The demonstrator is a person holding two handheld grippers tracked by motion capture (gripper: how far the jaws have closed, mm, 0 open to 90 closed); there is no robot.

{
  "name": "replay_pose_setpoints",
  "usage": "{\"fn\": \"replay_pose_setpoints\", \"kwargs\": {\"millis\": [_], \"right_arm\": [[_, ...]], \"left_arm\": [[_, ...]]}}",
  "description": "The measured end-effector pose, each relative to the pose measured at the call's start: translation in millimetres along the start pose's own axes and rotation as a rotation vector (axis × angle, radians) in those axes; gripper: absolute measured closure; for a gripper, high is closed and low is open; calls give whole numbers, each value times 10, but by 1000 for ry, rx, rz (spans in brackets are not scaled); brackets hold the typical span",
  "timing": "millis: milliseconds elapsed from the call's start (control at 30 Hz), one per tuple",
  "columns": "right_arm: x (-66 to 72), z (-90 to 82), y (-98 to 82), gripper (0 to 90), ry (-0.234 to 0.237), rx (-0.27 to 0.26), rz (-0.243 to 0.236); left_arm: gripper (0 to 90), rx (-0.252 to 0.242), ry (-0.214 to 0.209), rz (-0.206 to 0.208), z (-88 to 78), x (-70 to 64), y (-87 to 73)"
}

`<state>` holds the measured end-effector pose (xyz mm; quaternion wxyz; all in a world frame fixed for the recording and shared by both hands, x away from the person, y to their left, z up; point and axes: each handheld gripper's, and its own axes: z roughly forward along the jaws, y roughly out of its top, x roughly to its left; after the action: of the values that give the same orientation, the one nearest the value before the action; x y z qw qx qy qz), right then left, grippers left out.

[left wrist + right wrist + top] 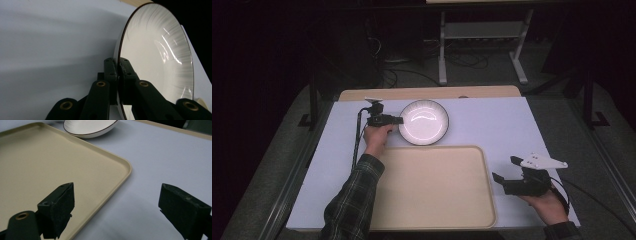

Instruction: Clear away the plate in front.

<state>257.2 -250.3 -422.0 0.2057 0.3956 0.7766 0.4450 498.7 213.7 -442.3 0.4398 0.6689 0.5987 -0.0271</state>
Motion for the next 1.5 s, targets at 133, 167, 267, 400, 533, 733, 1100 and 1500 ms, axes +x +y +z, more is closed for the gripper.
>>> {"fn": "replay_pose_setpoints", "kwargs": {"millis": [133, 167, 267, 400, 533, 733, 1100, 1500], "right_arm": [[-2, -5, 3, 124, -1, -4, 1], [-1, -5, 4, 124, -2, -5, 1], [-2, -3, 3, 124, -2, -3, -1], [-1, -2, 4, 124, -2, -4, -2], [-3, -5, 4, 124, -2, -7, -1], [-9, -11, 2, 125, -4, -10, 1], [-14, -27, 3, 125, -10, -17, -1], [-12, -37, 2, 126, -15, -19, 0]], "left_arm": [[868, -23, 20, 23, -52, -6, 20], [867, -28, 19, 31, -62, -9, 25], [865, -42, 18, 45, -80, -21, 34], [863, -64, 30, 60, -126, -22, 49], [860, -95, 39, 89, -186, -35, 71], [857, -129, 70, 118, -272, -54, 96], [856, -187, 56, 192, -564, -151, 134], [855, -177, -25, 294, -878, -389, 47]]}}
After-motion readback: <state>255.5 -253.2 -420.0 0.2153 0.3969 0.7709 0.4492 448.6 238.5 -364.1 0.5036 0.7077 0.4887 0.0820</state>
